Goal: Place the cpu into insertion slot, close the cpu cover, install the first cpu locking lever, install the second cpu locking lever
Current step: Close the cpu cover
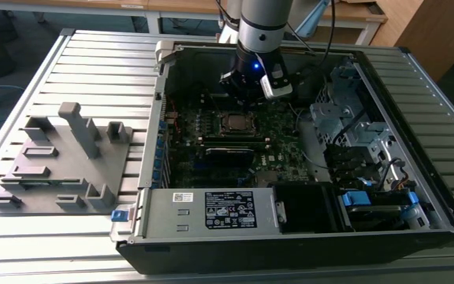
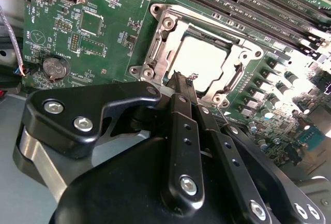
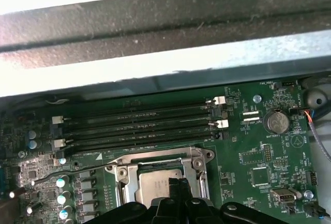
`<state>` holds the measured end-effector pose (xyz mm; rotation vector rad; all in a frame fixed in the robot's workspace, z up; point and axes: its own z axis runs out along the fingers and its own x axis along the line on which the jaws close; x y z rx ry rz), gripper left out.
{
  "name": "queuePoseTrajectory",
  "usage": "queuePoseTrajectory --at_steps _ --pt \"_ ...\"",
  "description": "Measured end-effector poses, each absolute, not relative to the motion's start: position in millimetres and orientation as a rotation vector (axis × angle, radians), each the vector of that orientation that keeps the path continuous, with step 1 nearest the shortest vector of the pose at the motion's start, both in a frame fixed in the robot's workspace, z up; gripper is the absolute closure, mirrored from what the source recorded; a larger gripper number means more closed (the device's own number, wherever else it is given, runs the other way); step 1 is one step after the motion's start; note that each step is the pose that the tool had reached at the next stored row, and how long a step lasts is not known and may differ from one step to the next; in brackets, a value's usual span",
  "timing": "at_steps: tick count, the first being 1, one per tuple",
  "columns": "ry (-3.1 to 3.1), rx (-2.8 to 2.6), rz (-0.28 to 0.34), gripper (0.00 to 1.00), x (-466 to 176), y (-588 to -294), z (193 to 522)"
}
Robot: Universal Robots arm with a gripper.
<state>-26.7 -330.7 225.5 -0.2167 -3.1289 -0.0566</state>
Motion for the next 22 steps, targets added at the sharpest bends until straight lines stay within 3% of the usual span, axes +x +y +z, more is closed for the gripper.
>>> queuePoseTrajectory --at_steps 22 --pt "-3.133 -0.189 -0.058 0.89 -27.9 -331.0 222.6"
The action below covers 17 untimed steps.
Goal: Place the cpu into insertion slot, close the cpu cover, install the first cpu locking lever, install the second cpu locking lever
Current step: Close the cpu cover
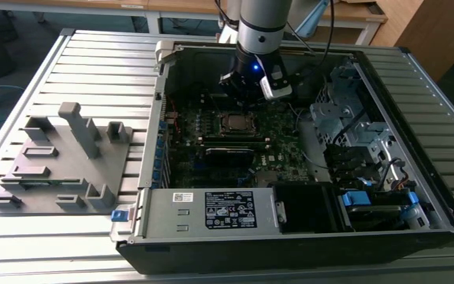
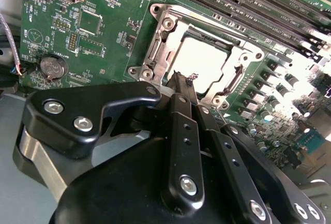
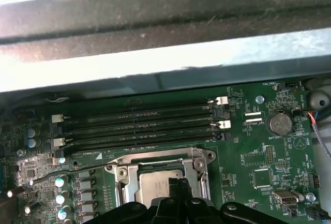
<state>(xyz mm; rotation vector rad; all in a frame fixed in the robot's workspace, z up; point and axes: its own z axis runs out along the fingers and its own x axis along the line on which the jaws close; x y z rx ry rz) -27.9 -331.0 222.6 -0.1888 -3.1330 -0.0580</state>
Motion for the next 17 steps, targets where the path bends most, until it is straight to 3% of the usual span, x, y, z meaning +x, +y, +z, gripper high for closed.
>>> queuePoseTrajectory --at_steps 17 --pt "-3.15 -0.042 -0.059 0.89 -34.7 -336.2 218.5"
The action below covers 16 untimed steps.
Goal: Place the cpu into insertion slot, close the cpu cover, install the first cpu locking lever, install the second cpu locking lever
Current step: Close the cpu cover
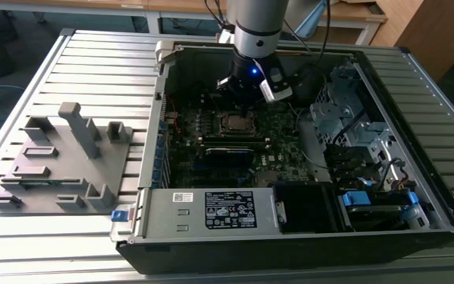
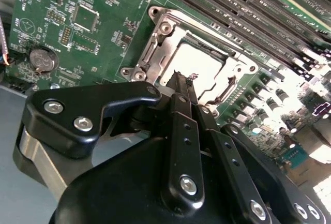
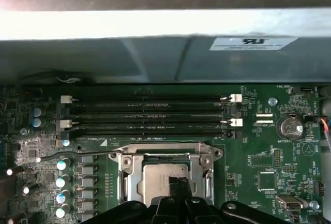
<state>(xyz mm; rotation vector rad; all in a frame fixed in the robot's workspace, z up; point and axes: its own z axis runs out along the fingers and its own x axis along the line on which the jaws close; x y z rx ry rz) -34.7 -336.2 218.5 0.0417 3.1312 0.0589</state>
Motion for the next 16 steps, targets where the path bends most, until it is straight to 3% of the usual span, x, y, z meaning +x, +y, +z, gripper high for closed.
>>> queuePoseTrajectory --at_steps 16 --pt "3.13 0.076 0.058 0.89 -38.8 -341.2 213.4"
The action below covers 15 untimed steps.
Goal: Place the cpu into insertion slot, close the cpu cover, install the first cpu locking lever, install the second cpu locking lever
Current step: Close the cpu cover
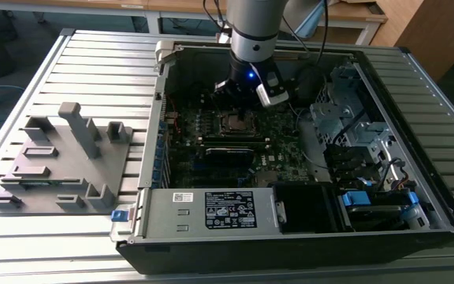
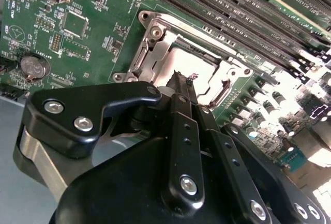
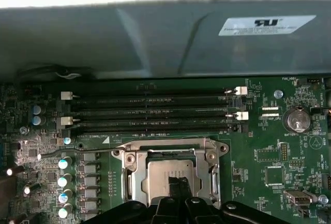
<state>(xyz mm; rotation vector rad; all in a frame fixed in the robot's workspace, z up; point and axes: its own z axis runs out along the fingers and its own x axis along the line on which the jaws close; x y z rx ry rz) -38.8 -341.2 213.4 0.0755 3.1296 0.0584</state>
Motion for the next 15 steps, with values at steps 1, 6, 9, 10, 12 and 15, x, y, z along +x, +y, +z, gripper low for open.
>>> queuePoseTrajectory --at_steps 1,6,9,10,12,15 --pt "3.13 0.076 0.058 0.89 -39.3 -341.7 213.1" --pt "3.13 0.076 0.058 0.89 -43.1 -342.2 212.6" --pt "3.13 0.076 0.058 0.89 -43.1 -342.2 212.6" --pt "3.13 0.076 0.058 0.89 -43.2 -342.3 212.6" --pt "3.13 0.076 0.058 0.89 -43.2 -342.3 212.6" --pt "3.13 0.076 0.058 0.89 -43.2 -342.2 212.6"
